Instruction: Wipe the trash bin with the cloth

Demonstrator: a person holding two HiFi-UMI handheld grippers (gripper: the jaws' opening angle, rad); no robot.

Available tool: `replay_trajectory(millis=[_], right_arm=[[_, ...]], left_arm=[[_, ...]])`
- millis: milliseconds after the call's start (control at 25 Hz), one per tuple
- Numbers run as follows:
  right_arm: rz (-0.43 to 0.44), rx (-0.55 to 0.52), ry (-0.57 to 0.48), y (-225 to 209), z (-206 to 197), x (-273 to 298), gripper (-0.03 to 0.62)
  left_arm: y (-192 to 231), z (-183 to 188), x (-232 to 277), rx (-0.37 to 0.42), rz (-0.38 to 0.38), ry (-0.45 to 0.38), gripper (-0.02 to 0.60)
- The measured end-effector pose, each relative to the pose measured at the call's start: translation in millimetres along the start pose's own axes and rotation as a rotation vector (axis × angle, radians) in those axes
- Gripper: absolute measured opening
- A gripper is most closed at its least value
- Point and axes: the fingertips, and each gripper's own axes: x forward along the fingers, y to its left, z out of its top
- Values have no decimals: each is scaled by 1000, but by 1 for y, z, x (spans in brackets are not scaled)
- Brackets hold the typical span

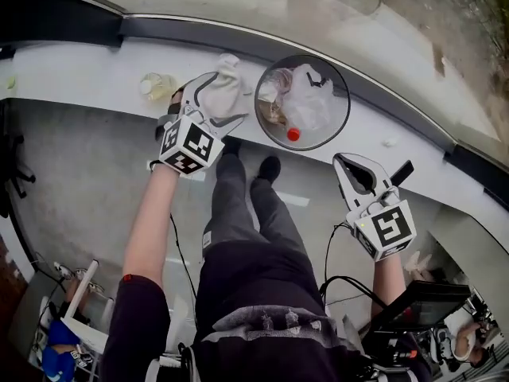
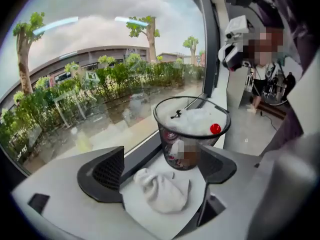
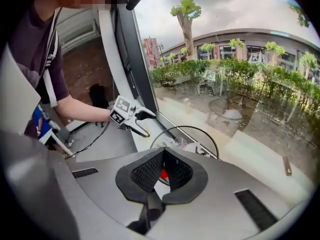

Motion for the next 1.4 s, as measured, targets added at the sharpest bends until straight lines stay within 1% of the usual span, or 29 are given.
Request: replay_trajectory(millis=[120, 200, 320, 400, 480, 560, 640, 680, 720, 800, 880, 920, 960, 1000, 1040, 1080, 1160, 1200, 1280, 1360, 1400], right_arm=[[-47, -9, 63, -19, -12, 23, -5], [-82, -5, 95, -33, -22, 34, -5], [-152, -1, 115, -60, -33, 40, -5], [-200, 33, 126, -80, -40, 42, -5], [-226, 79, 148, -97, -50, 45, 99], [-238, 109, 175, -108, -61, 50, 121], [-236, 115, 207, -114, -72, 58, 123], [-231, 123, 218, -115, -76, 62, 123], [-225, 143, 221, -117, -79, 65, 123], [-212, 214, 204, -120, -84, 69, 123], [-212, 270, 186, -126, -86, 70, 122], [-223, 276, 182, -128, -86, 69, 123], [-238, 272, 180, -129, -86, 69, 123], [-252, 268, 180, -130, -85, 69, 123], [-262, 273, 179, -130, -83, 69, 123], [-267, 290, 177, -131, -83, 69, 123], [-264, 350, 168, -133, -83, 69, 123], [-256, 379, 167, -133, -84, 70, 122], [-243, 399, 182, -131, -85, 72, 121], [-240, 397, 205, -125, -85, 72, 109], [-237, 419, 209, -123, -85, 71, 103]], left_arm=[[-1, -48, 42, -51, -33, 63, 431], [-2, -75, 64, -65, -46, 105, 431], [-1, -104, 89, -87, -58, 148, 431], [0, -121, 106, -103, -71, 179, 431], [-2, -136, 123, -111, -95, 204, 431], [-5, -149, 139, -116, -119, 226, 430], [-6, -161, 152, -128, -132, 247, 428], [-7, -167, 156, -137, -134, 255, 414], [-6, -172, 159, -145, -131, 260, 389], [-4, -181, 162, -164, -112, 264, 302], [-1, -186, 162, -203, -99, 255, 170], [1, -186, 161, -231, -102, 246, 104], [2, -183, 159, -259, -107, 231, 80], [4, -177, 154, -284, -108, 203, 70], [8, -166, 146, -310, -103, 156, 64], [13, -150, 135, -339, -91, 92, 60], [28, -109, 110, -393, -59, -63, 57], [35, -88, 97, -403, -47, -136, 56], [44, -52, 74, -376, -43, -247, 55], [43, -20, 53, -322, -72, -335, 55], [40, -5, 42, -299, -97, -381, 55]])
